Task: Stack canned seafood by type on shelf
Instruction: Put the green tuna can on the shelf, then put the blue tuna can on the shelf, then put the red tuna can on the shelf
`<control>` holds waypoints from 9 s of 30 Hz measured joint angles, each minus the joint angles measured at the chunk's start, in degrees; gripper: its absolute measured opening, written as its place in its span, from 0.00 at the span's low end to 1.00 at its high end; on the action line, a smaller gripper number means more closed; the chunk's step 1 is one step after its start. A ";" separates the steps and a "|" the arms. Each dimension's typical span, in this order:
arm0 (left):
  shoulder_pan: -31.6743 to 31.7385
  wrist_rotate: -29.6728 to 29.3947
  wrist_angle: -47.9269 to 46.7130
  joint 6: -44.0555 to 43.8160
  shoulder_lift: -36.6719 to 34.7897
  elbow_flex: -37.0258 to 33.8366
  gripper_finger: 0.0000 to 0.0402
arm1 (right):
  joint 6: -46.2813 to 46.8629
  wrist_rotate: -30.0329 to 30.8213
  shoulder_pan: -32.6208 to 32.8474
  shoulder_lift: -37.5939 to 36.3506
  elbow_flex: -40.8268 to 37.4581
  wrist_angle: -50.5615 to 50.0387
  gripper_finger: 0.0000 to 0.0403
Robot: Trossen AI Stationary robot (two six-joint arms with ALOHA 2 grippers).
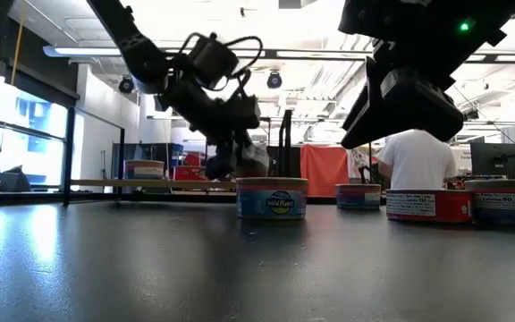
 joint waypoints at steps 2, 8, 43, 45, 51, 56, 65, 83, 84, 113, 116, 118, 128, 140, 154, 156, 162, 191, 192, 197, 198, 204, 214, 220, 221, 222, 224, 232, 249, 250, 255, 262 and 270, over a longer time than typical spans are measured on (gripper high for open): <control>0.55 1.25 -1.11 -1.24 0.39 -0.02 0.45 | 0.04 0.01 -0.25 0.00 0.00 0.06 0.40; 1.99 6.07 -2.81 -7.91 -2.12 -0.01 0.57 | 0.02 -0.02 -1.45 0.00 0.00 0.18 0.40; 10.82 18.66 7.79 -9.00 -0.84 -0.01 0.58 | -3.05 -0.38 -5.88 -0.02 0.02 5.15 0.40; 10.92 18.20 6.43 -10.54 -1.60 -0.03 0.58 | -3.06 -0.39 -5.95 -0.02 0.03 5.29 0.40; 8.90 19.88 -1.92 -17.58 -6.61 0.03 0.58 | -3.08 -0.85 -6.10 -0.02 0.04 5.37 0.40; 11.00 23.43 -5.98 -19.11 -6.18 0.01 0.56 | -3.13 -0.85 -7.07 -0.02 0.04 5.93 0.40; 13.59 23.84 -4.72 -12.08 -2.71 0.79 0.49 | -5.54 -1.29 -8.42 -0.02 0.04 8.13 0.40; 4.73 7.00 -24.72 -19.49 -10.77 9.76 0.42 | -5.62 -3.44 -7.38 -0.07 -3.40 14.71 0.40; 3.51 7.16 -27.40 -22.69 -12.79 9.01 0.42 | -5.67 -3.77 -7.23 -0.07 -4.93 18.31 0.40; -50.67 -24.14 -6.73 -78.54 -26.99 -26.46 0.23 | -37.70 -33.51 -11.34 -0.76 -6.47 59.82 0.40; -49.87 -20.75 1.76 -74.19 -23.02 -26.35 0.23 | -40.79 -30.81 -10.15 -3.04 -6.51 51.34 0.40; -48.65 -18.34 8.26 -69.95 -19.78 -26.33 0.23 | -39.79 -27.97 -9.53 -5.21 -6.49 44.38 0.40; -37.24 -0.48 21.56 -50.47 -3.04 -15.35 0.33 | -22.43 -29.25 -9.37 -6.51 -6.58 21.48 0.40; -29.63 5.87 -9.36 -44.75 5.00 3.12 0.41 | -11.50 -21.43 -4.37 -7.13 -6.56 14.15 0.40; -32.12 0.22 -10.32 -41.05 4.75 5.17 0.32 | -10.16 -20.32 -4.16 -7.13 -6.56 13.90 0.40; -31.66 1.90 -10.98 -41.05 5.05 5.17 0.32 | -10.15 -20.32 -4.16 -7.13 -6.56 14.06 0.40; -31.17 0.49 -12.36 -40.50 6.42 5.28 0.26 | -10.19 -18.38 -4.16 -7.15 -6.56 14.30 0.40; -41.83 -32.18 -52.64 -59.67 -1.90 5.12 0.00 | -10.40 -16.65 -4.16 -7.19 -6.56 14.41 0.40; -41.83 -32.79 -54.72 -61.15 -2.03 5.12 0.00 | -10.41 -16.65 -4.16 -7.19 -6.56 14.52 0.40; -41.16 -36.72 -65.42 -67.65 -2.10 5.12 0.00 | -10.36 -16.65 -4.16 -7.19 -6.56 14.63 0.40; -40.85 -37.59 -67.63 -69.12 -2.14 5.14 0.00 | -10.37 -16.65 -4.16 -7.19 -6.56 14.69 0.40; -37.04 -41.71 -80.51 -78.17 -2.16 5.07 0.00 | -10.38 -16.65 -4.16 -7.19 -6.56 14.76 0.40; -26.36 -40.60 -79.86 -80.33 -13.63 -4.50 0.00 | -10.51 -16.50 -4.16 -7.19 -6.56 14.78 0.40; -19.31 -31.76 -65.51 -65.46 -26.91 -11.17 0.00 | -10.56 -15.77 -4.27 -7.19 -6.56 15.11 0.40; -17.88 -29.92 -61.98 -62.23 -29.01 -12.37 0.00 | -10.56 -15.72 -4.27 -7.19 -6.56 15.10 0.40; -16.36 -28.04 -58.90 -59.23 -30.88 -13.48 0.00 | -10.56 -15.70 -4.27 -7.19 -6.56 15.12 0.40; -13.25 -24.51 -53.53 -54.14 -34.14 -15.64 0.00 | -10.56 -15.66 -4.27 -7.19 -6.56 15.16 0.40; -3.86 -16.54 -47.67 -47.87 -39.34 -18.24 0.00 | -10.56 -15.62 -4.27 -7.19 -6.56 15.26 0.40; 0.36 -11.45 -51.00 -53.80 -39.91 -17.73 0.20 | -10.63 -15.61 -4.27 -7.19 -6.56 15.26 0.40; 0.53 -11.48 -52.08 -54.66 -40.09 -17.27 0.22 | -10.61 -15.58 -4.27 -7.19 -6.56 15.27 0.40; -0.32 -10.79 -62.65 -62.90 -41.13 -12.36 0.26 | -7.54 -11.41 -5.42 -6.95 -6.54 18.85 0.40; -6.25 -6.17 -68.88 -68.93 -44.26 -8.09 0.25 | -7.50 -25.08 -9.74 -7.92 -6.54 19.39 0.40; -19.27 -5.52 -62.16 -72.45 -45.25 -9.25 0.23 | 1.44 -47.97 -12.64 -17.68 -6.51 -1.75 0.40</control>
